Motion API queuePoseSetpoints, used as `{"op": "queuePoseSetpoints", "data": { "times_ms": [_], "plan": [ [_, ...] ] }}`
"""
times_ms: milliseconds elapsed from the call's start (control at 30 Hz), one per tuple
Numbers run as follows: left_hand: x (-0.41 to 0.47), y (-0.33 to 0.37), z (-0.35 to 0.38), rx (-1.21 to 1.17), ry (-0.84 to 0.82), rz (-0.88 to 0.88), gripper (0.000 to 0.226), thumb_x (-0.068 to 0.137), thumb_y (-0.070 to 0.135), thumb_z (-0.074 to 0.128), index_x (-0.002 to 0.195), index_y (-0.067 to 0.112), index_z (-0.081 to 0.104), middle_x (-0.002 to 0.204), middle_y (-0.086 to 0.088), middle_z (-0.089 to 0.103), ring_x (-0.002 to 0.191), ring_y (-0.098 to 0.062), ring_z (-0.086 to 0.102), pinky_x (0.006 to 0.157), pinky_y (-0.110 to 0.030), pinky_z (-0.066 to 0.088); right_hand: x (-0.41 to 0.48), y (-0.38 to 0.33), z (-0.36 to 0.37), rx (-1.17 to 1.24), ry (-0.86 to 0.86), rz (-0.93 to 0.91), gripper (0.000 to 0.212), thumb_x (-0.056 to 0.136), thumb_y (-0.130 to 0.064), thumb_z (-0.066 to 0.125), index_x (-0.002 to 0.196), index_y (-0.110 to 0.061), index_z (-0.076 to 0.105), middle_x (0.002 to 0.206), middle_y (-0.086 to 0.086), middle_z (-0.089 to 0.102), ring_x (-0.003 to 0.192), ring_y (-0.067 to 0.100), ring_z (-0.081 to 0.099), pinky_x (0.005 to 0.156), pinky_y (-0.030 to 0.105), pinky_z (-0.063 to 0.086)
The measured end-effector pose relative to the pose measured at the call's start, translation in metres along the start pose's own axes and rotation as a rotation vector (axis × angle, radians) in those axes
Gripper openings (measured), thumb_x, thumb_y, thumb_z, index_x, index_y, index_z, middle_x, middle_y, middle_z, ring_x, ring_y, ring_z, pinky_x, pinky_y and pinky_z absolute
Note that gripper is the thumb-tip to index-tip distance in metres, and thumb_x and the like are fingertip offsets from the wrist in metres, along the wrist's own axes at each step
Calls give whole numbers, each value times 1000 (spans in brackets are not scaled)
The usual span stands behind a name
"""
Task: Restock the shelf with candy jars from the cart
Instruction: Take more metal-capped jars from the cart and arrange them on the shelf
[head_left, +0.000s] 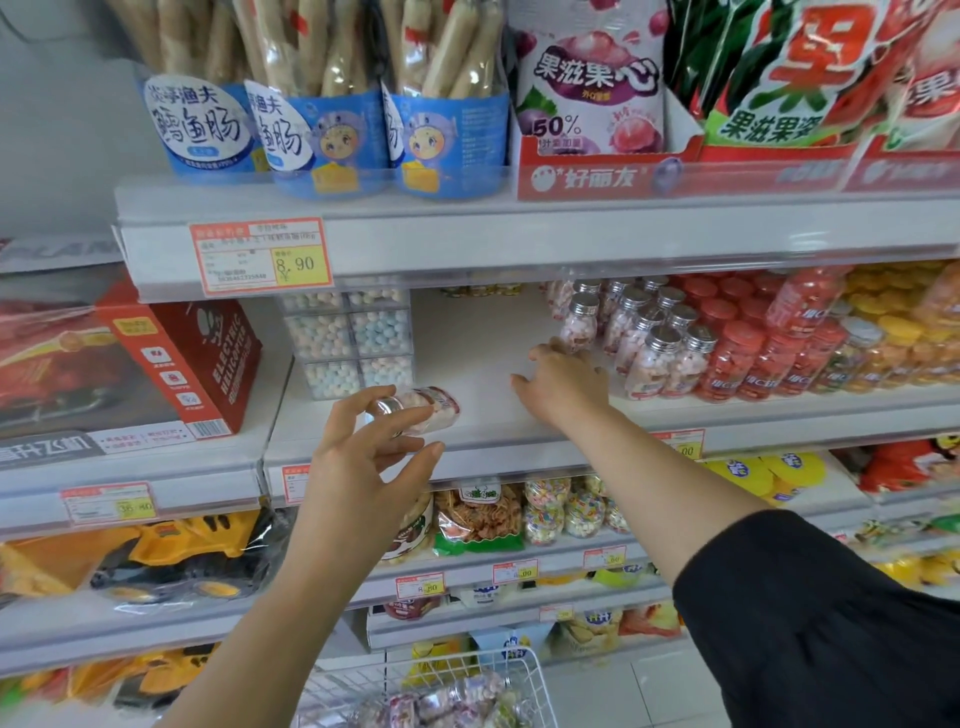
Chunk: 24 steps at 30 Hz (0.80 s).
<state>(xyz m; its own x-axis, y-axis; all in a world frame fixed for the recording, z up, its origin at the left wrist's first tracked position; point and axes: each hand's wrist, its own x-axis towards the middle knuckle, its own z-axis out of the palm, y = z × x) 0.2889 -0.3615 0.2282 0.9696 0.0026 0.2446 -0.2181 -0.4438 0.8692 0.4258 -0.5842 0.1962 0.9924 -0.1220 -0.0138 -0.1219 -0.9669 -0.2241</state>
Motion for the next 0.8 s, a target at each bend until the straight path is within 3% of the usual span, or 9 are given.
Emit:
{"op": "queuePoseSetpoints", "data": {
  "times_ms": [233, 500, 633, 800],
  "plan": [
    [0, 0, -1, -2, 2, -10, 32, 84, 21, 75, 115, 27, 70, 137, 13, 45, 95, -2, 68, 94, -30, 56, 9, 3, 1, -34, -7, 15, 62, 95, -55, 42, 146, -18, 42, 156, 6, 32, 142, 34, 28, 108, 51, 32],
    [5, 0, 6, 51, -16, 52, 27, 87, 21, 72, 114, 27, 71, 136, 12, 46, 91, 3, 68, 90, -18, 54, 6, 18, -2, -54, -1, -7, 61, 95, -55, 45, 143, -17, 45, 155, 5, 34, 143, 35, 25, 112, 52, 31],
    [20, 3, 16, 139, -62, 153, 22, 97, 20, 59, 109, 34, 70, 134, 11, 47, 88, -1, 67, 79, -4, 46, -25, 31, -9, 147, 82, -160, 52, 94, -47, 55, 138, -20, 52, 143, 2, 54, 130, 31, 45, 105, 44, 41],
    [59, 20, 52, 197, -166, 302, 35, 103, 15, 47, 134, 29, 56, 119, 11, 47, 90, 2, 54, 83, -17, 42, -79, 69, -20, 165, 95, -249, 35, 94, -36, 61, 127, -23, 65, 125, -5, 67, 120, 22, 55, 103, 46, 42]
  ]
}}
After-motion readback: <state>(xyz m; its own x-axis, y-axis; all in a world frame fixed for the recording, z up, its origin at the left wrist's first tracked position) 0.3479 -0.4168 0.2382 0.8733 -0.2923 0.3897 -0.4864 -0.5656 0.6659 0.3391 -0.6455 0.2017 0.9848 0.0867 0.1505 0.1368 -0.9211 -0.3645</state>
